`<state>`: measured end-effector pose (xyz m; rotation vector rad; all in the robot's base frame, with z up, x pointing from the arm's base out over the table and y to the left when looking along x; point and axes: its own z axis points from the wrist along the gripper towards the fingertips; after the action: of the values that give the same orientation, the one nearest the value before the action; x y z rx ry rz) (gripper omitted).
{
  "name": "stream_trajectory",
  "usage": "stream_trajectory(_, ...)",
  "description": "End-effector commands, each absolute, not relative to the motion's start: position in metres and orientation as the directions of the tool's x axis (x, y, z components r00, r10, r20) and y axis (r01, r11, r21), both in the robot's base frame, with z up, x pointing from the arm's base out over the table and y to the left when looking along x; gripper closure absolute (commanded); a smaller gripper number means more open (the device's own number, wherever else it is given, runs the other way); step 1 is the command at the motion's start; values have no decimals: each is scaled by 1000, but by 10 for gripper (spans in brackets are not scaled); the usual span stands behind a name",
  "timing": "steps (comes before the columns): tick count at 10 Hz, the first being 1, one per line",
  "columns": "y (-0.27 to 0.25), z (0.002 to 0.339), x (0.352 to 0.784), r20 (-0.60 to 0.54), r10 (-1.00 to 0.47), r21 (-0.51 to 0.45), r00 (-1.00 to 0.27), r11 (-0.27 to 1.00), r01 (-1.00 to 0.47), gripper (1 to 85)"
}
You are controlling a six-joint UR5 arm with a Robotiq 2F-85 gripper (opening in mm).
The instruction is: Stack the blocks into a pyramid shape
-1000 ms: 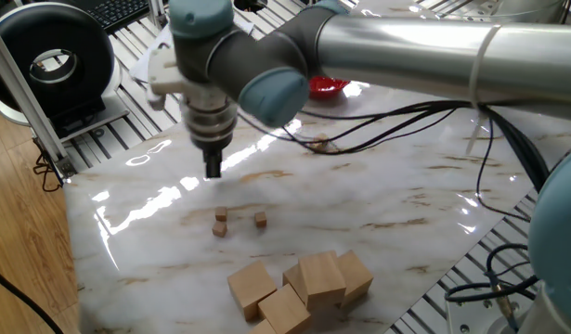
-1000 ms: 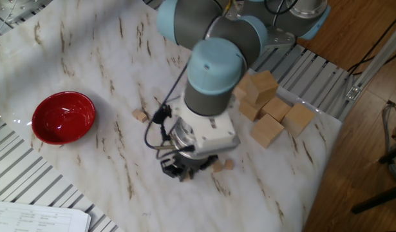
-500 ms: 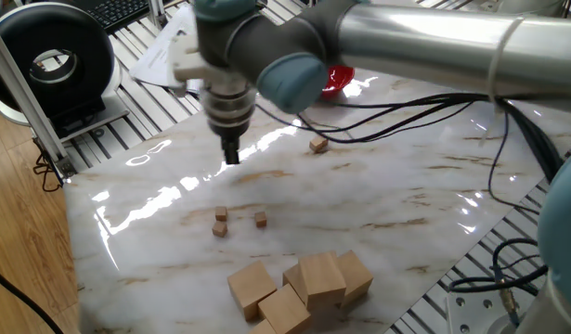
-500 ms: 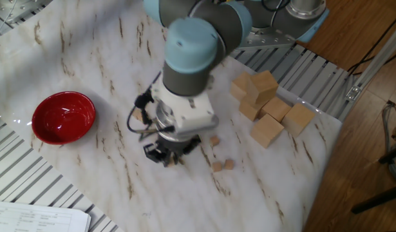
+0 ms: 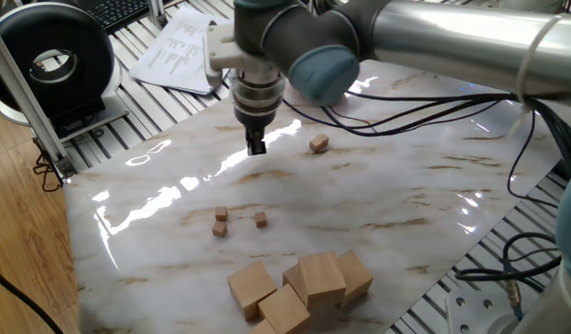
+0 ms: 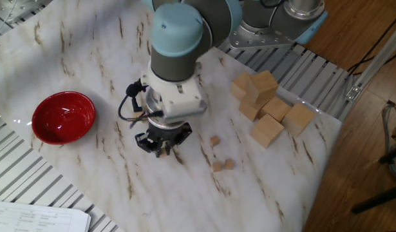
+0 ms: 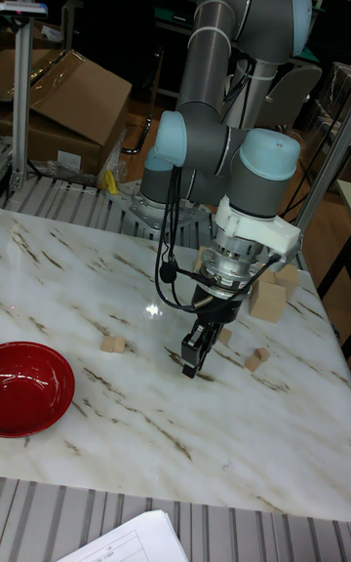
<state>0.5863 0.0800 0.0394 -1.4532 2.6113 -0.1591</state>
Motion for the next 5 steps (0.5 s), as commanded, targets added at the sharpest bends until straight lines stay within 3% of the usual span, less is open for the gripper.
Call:
stream_trajectory(1, 78, 41, 588, -125, -807, -155, -578, 591, -792, 847)
stream_trajectory(5, 82, 44, 603, -205, -667, -151, -716, 745, -650, 847)
